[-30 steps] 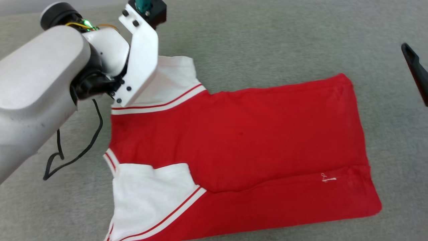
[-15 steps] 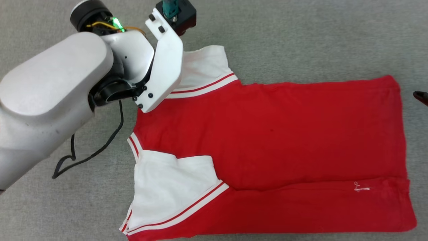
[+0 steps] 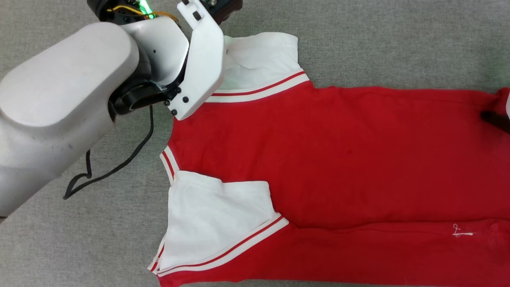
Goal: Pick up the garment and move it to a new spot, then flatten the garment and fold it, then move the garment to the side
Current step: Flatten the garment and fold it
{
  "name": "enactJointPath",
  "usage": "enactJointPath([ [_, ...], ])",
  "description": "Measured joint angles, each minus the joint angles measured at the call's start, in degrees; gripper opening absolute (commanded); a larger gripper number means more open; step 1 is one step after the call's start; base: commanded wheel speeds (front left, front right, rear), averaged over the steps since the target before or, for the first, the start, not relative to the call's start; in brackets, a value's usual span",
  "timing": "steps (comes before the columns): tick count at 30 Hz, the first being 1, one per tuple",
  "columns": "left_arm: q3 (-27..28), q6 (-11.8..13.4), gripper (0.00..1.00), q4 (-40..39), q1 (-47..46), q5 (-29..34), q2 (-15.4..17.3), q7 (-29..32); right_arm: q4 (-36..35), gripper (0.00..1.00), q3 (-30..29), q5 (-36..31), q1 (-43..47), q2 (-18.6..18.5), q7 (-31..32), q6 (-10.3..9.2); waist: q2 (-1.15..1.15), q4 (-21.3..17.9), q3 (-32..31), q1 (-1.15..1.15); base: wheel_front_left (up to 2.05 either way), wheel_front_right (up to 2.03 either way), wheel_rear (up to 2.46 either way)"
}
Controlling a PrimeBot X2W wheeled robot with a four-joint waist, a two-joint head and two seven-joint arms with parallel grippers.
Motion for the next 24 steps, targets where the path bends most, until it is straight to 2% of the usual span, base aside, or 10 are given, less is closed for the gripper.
enactJointPath([
  [1,-0.11,0.00,0.00,0.24,0.00,-0.22,0.02,-0.22,0.11,0.96,0.14,0.38,0.01,-0.13,-0.92,0.00,0.00,-0.05,-0.03,0.00,0.00,0.00,0.00],
  [2,-0.16,0.00,0.00,0.46,0.00,-0.32,0.00,-0.55,0.36,0.17,0.36,0.59,0.02,-0.14,-2.01,0.00,0.00,-0.13,-0.14,0.00,0.00,0.00,0.00],
  [3,-0.18,0.00,0.00,0.66,0.02,-0.34,-0.07,-0.90,0.66,0.00,0.53,1.04,0.03,-0.07,-3.07,0.00,0.00,-0.21,-0.35,0.00,0.00,0.00,0.00],
  [14,-0.37,0.01,0.00,2.75,5.72,-1.92,0.92,-6.57,3.14,0.00,2.78,2.30,2.83,1.58,-17.33,0.00,0.00,-1.53,-7.56,0.00,0.00,0.00,0.00],
  [24,-0.41,0.00,0.00,-1.36,12.62,-3.00,4.54,-9.36,0.66,0.00,4.48,2.92,8.66,-0.80,-26.63,0.01,0.00,-2.26,-17.06,0.00,0.00,0.00,0.00],
])
